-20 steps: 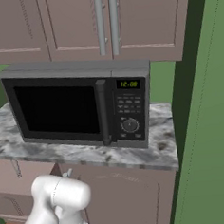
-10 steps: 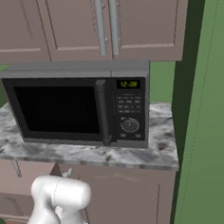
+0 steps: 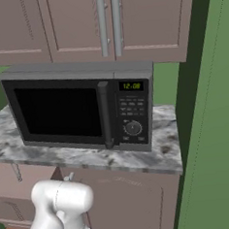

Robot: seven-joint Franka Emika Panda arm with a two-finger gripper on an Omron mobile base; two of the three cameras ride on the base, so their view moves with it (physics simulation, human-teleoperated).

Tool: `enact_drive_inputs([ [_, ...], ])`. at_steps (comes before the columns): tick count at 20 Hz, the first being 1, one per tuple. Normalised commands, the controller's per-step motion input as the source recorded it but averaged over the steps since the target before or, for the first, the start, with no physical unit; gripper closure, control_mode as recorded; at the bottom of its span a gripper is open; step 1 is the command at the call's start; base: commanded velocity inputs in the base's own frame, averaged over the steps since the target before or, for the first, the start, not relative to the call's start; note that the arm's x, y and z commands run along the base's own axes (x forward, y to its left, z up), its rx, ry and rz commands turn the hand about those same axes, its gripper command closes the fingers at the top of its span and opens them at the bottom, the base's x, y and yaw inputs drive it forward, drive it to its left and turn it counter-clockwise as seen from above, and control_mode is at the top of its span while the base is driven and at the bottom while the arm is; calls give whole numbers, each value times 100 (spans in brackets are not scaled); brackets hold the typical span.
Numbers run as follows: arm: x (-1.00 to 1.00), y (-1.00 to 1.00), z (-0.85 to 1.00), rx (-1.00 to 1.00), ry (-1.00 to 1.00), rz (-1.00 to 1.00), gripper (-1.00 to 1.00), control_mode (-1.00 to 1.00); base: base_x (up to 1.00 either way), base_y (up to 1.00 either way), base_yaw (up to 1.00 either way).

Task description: Take the tongs from the drawer on the left and place them on the dining counter next to the tray containing the kebab skewer.

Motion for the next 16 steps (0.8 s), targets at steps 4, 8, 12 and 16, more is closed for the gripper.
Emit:
enact_drive_inputs([
  [4, -43, 0, 46, 0, 0, -3, -100, -100, 0, 0, 0],
  [8, -50, 0, 51, 0, 0, -2, -100, -100, 0, 0, 0],
  [12, -46, 0, 49, 0, 4, 0, -100, -100, 0, 0, 0],
  [16, -39, 0, 49, 0, 7, 0, -100, -100, 0, 0, 0],
])
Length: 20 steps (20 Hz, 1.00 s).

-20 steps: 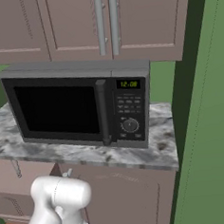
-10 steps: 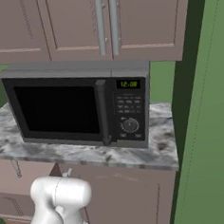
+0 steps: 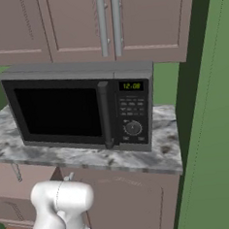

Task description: Take the tongs from the drawer on the left and place them on the dining counter next to the tray containing the kebab skewer.

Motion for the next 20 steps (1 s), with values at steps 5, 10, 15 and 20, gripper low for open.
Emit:
enact_drive_inputs([
  [5, -38, 0, 41, 0, 9, 0, -100, -100, 0, 0, 0],
  [10, -24, 0, 37, 0, 9, 0, -100, -100, 0, 0, 0],
  [15, -12, 0, 29, 0, 8, 0, -100, -100, 0, 0, 0],
  [20, -11, 0, 20, 0, 5, 0, -100, -100, 0, 0, 0],
])
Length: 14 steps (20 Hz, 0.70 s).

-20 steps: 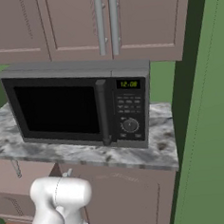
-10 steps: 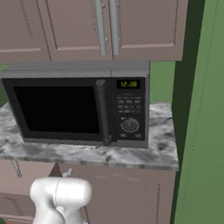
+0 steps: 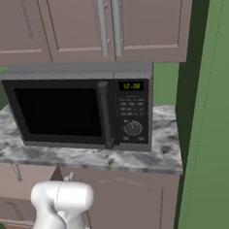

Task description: Take the tongs from the drawer on the left and place them on the dining counter next to the tray containing the kebab skewer.

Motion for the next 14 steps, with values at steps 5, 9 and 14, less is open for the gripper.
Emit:
enact_drive_inputs([
  [5, -6, 0, 14, 0, 4, 0, -100, -100, 0, 0, 0],
  [9, -1, 0, 12, 0, 3, 0, -100, -100, 0, 0, 0],
  [14, -4, 0, 8, 0, 4, 0, -100, -100, 0, 0, 0],
])
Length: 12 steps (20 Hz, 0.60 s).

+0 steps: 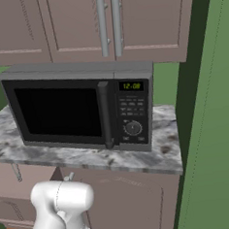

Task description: Take the tongs from the drawer on the left and place them on the dining counter next to the tray containing the kebab skewer.

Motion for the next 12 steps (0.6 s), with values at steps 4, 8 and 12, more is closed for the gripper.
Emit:
enact_drive_inputs([
  [4, -9, 0, 5, 0, 1, 0, -100, -100, 0, 0, 0],
  [8, -3, 0, 7, 0, 1, 0, -100, -100, 0, 0, 0],
  [12, 0, 0, 16, 0, 8, 0, -100, -100, 0, 0, 0],
])
